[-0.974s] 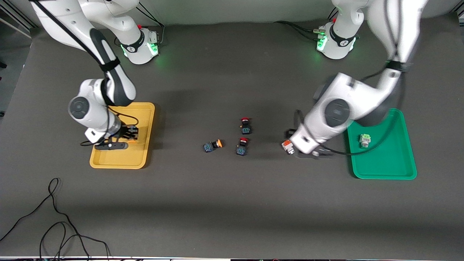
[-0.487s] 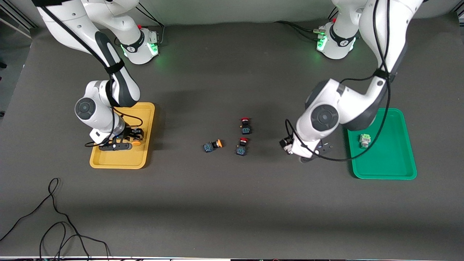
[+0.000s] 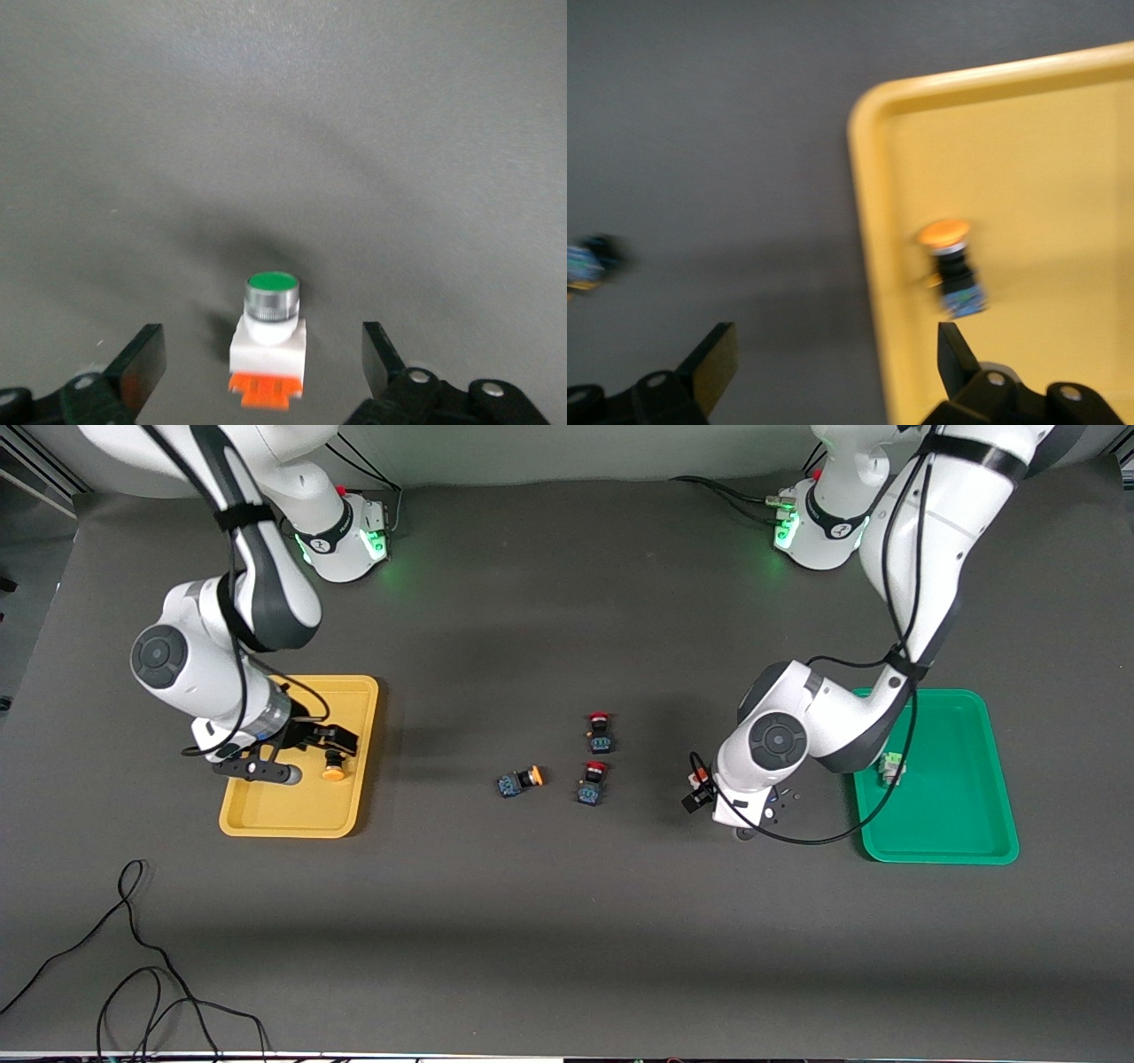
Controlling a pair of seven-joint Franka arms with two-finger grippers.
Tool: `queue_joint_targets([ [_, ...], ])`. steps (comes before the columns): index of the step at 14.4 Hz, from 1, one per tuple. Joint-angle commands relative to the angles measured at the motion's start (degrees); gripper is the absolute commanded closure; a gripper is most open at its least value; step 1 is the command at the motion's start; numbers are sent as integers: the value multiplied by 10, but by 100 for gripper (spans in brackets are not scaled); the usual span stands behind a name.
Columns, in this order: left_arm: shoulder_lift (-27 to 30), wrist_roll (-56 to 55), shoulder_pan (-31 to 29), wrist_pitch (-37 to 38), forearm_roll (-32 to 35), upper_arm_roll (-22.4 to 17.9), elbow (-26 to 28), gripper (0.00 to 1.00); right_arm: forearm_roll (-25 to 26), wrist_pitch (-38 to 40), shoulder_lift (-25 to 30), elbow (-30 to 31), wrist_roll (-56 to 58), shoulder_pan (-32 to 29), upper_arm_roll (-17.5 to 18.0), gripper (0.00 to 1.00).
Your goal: Place green and yellow buttons in trays
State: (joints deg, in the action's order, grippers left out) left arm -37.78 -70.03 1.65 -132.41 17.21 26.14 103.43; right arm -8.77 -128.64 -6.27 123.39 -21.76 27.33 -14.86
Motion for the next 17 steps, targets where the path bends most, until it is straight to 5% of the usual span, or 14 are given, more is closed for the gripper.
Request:
queue_joint_targets([
  [1,-5,-49,16,-11,35,-6,2,20,-7,32,-54,-95,-191,61,-1,0],
  [3,-5,-52,17,-11,35,-6,1,59,-11,31,-104,-150,-330,99,-1,0],
  [5,-5,-52,17,-9,35,-6,1,78,-29,30,-158,-204,-434,112,1,0],
  [7,-1,-52,15,-4,35,-6,-2,79,-91,29,-203,-245,-486,137,-1,0],
  [11,56,-14,-15,38,27,4,-16,83,-101,-14,-260,-264,-514,167,0,0],
  [17,196,349,-161,237,-86,48,-20,86,-102,-79,-324,-259,-522,194,1,0],
])
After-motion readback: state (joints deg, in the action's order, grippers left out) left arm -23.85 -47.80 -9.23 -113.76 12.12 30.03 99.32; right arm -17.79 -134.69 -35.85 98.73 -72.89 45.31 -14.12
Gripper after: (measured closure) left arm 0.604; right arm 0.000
